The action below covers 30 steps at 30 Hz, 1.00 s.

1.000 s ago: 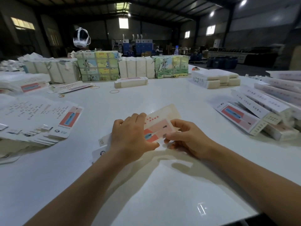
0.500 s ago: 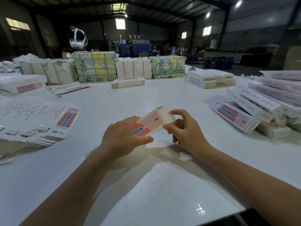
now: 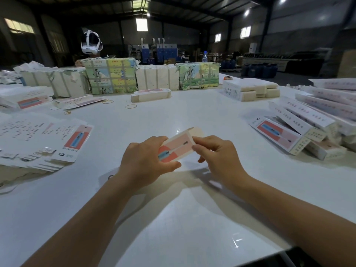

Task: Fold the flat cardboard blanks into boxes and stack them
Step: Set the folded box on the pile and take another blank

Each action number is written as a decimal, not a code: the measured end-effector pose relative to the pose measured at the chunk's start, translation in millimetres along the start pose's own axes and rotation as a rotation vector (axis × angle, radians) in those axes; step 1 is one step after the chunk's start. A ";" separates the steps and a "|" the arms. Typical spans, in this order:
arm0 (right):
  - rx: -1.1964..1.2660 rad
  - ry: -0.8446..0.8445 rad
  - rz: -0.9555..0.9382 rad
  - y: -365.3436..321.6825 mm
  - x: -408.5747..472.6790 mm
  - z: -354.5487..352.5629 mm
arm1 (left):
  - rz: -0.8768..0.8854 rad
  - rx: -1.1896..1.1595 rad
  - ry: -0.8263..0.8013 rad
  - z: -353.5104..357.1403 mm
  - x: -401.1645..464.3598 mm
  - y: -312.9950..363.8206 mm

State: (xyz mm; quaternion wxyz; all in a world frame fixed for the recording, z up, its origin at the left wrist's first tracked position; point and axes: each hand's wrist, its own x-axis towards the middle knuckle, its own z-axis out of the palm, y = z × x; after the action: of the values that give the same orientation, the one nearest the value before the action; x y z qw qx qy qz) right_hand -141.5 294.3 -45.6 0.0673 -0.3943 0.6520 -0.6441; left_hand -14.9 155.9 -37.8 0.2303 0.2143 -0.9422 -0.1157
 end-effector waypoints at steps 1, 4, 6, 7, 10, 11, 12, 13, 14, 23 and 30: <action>-0.012 -0.002 0.008 0.3 -0.1 0.1 | 0.007 0.003 0.006 1.1 0.0 0.3; -0.045 -0.044 0.036 0.8 -0.1 -2.3 | 0.017 -0.004 0.006 3.0 -1.0 -1.0; -0.055 -0.070 0.049 -0.3 0.1 -2.0 | 0.034 0.011 0.011 3.5 -1.7 -1.3; -0.055 -0.075 0.056 -0.3 0.1 -1.5 | 0.046 0.023 0.013 3.9 -2.1 -1.0; -0.031 -0.055 0.072 0.0 1.3 -2.4 | 0.056 0.037 0.022 4.0 -2.6 0.1; -0.031 -0.059 0.063 -0.6 1.3 -2.9 | 0.057 0.032 0.030 4.0 -2.6 0.2; -0.033 -0.071 0.050 -1.2 0.7 -3.2 | 0.060 0.026 0.036 4.1 -2.6 0.3; -0.035 -0.086 0.038 -2.0 -0.3 -2.9 | 0.063 0.025 0.038 4.2 -2.9 0.8; -0.041 -0.099 0.030 -2.5 -1.3 -2.4 | 0.066 0.029 0.036 4.5 -3.2 1.3; -0.397 -0.107 -0.116 1.1 1.2 -2.3 | 0.077 0.067 0.031 2.2 -1.9 2.0; 0.304 -0.125 0.445 3.6 14.3 -8.5 | 0.108 0.039 0.039 0.7 -1.8 2.0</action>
State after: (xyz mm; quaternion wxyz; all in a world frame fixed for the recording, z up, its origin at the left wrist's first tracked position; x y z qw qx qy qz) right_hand -157.8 291.9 -41.4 0.3056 -0.2656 0.6131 -0.6783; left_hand -14.6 158.5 -38.4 0.2502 0.1699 -0.9498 -0.0804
